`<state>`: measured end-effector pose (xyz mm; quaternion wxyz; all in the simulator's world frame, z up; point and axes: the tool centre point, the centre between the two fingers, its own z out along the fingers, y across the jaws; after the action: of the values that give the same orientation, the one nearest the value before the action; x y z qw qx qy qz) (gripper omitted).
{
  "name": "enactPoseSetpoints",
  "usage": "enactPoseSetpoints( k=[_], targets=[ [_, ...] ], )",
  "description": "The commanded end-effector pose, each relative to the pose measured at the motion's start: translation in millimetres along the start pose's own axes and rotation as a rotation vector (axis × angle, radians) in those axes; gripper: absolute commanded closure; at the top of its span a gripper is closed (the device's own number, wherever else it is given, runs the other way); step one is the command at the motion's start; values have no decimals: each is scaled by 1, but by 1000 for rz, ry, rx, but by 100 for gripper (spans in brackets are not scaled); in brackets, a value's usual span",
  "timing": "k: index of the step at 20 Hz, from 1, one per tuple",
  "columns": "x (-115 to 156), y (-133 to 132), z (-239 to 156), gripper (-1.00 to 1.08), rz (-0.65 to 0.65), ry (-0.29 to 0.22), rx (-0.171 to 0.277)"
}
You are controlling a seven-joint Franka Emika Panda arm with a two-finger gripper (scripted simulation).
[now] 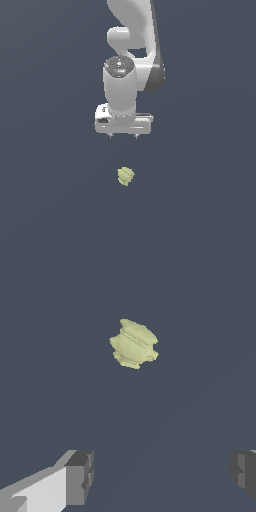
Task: Pick up the object and move it to a goal position.
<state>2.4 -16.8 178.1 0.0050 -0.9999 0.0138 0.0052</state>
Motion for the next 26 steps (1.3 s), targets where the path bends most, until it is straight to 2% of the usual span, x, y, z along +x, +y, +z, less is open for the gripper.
enactPoseSetpoints(
  k=[1,10,18,26],
  targets=[
    [0,0,0,-92,0,0,0],
    [3,-29,-12,-92,-67,11,17],
    [8,-28,-8,-92,-66,11,15],
    [35,-25,9,-92,-70,11,11]
  ],
)
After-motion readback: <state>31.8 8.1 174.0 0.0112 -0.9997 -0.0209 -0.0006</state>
